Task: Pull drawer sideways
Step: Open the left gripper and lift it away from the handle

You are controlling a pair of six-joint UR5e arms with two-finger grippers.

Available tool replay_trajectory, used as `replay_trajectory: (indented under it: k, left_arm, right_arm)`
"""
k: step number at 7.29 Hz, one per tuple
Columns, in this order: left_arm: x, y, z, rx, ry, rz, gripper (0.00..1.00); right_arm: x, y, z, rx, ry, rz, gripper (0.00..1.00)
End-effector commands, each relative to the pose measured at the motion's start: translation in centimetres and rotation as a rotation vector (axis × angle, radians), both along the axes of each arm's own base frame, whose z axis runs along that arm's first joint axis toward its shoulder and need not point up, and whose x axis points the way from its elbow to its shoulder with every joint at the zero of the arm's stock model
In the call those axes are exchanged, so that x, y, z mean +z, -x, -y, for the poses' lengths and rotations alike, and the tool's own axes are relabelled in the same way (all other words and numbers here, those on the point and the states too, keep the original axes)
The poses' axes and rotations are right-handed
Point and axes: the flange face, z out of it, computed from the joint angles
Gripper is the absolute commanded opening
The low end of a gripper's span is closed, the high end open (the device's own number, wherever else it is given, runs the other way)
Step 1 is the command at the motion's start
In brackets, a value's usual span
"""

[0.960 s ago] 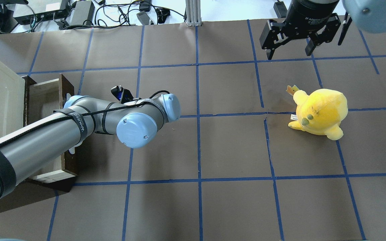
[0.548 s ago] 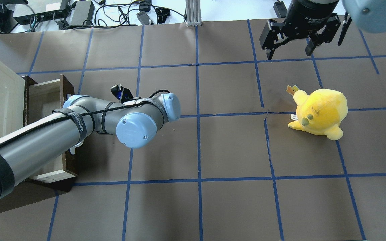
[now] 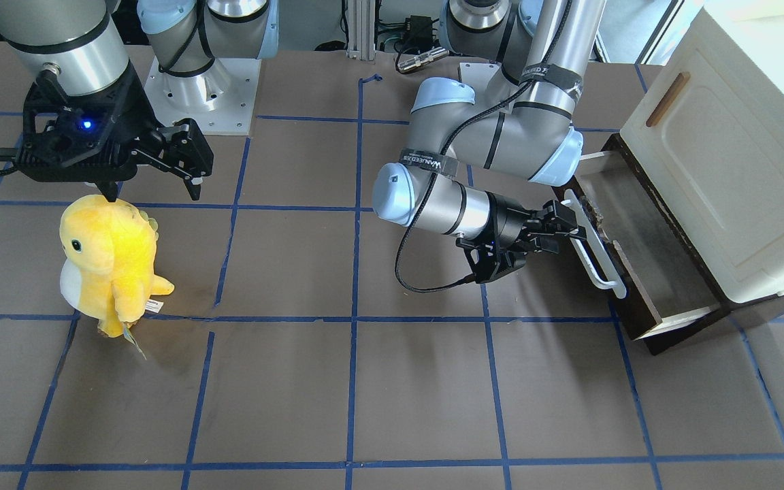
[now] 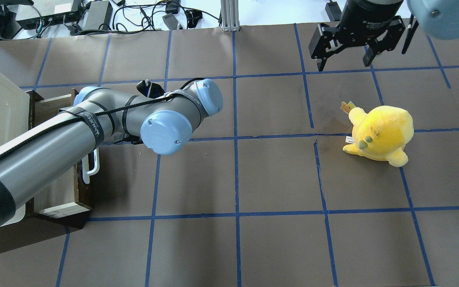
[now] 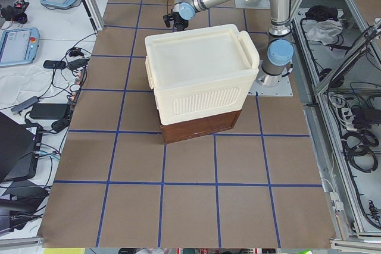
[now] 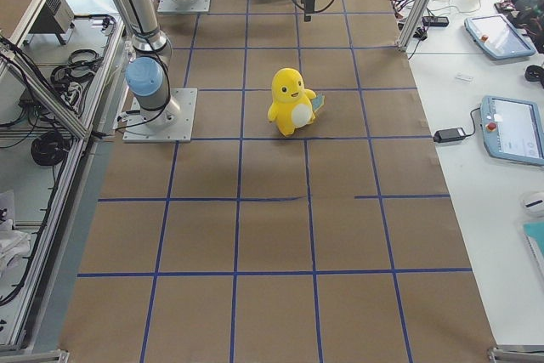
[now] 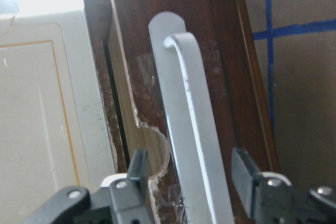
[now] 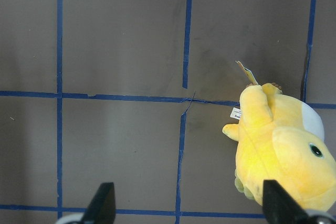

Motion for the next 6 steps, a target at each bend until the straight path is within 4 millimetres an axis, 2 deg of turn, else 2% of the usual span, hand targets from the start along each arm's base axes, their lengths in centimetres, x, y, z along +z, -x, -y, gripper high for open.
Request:
replay_trajectory:
  k: [1, 3, 4, 5, 6]
  left_arm:
    - [5.5, 1.8, 1.4, 0.060, 0.040, -0.234, 0.67]
    - [10.6, 3.2, 1.7, 0.110, 0.098, -0.454, 0.90]
    - [12.9, 3.1, 1.5, 0.112, 0.098, -0.540, 0.98]
    - [15.1, 1.9, 0.6, 0.112, 0.114, -0.569, 1.00]
    - [18.3, 0.7, -0.3, 0.109, 0.130, -0.663, 1.00]
  right_arm:
    - [0.0, 0.0, 0.0, 0.000, 0.000, 0.000, 1.00]
    - [0.0, 0.0, 0.0, 0.000, 0.000, 0.000, 1.00]
    - [0.0, 0.0, 0.0, 0.001, 0.000, 0.000, 1.00]
    - [0.0, 0.0, 0.0, 0.000, 0.000, 0.000, 1.00]
    - [0.0, 0.0, 0.0, 0.000, 0.000, 0.000, 1.00]
